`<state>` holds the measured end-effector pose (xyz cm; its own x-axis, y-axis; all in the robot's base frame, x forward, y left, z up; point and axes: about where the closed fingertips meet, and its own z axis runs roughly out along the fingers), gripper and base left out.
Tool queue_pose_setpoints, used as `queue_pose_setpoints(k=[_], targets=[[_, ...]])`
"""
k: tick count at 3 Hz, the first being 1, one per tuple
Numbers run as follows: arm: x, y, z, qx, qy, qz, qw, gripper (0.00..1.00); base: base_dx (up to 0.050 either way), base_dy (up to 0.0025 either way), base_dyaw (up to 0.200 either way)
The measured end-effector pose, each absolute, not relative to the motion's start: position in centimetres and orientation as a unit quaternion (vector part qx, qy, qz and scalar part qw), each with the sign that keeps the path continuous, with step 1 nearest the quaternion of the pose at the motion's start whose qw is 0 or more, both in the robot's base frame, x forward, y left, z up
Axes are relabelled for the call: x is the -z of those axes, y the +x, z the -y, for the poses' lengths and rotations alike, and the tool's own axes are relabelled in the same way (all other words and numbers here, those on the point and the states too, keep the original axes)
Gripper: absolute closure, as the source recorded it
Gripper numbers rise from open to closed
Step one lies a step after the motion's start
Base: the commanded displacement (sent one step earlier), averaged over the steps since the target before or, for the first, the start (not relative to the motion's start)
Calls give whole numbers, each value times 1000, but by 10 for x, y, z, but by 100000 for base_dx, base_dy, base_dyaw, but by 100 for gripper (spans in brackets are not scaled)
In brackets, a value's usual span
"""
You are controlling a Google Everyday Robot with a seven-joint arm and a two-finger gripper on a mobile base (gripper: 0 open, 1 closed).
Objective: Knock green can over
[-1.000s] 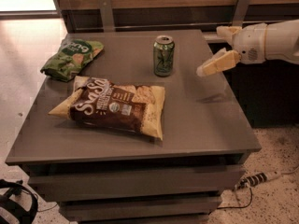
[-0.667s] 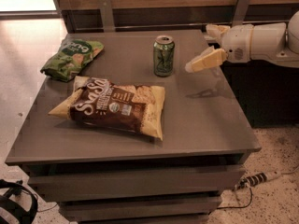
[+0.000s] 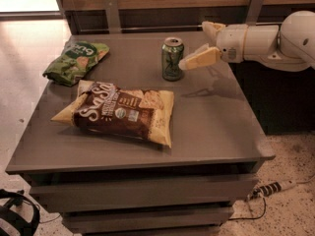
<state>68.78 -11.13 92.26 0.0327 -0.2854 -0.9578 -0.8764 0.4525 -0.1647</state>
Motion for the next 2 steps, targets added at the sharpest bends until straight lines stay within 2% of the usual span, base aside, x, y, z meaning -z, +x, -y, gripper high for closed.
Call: queue_pose_setpoints(k=[2], targets=[[-907, 703, 83, -288, -440, -636, 565, 0, 0, 0, 0]])
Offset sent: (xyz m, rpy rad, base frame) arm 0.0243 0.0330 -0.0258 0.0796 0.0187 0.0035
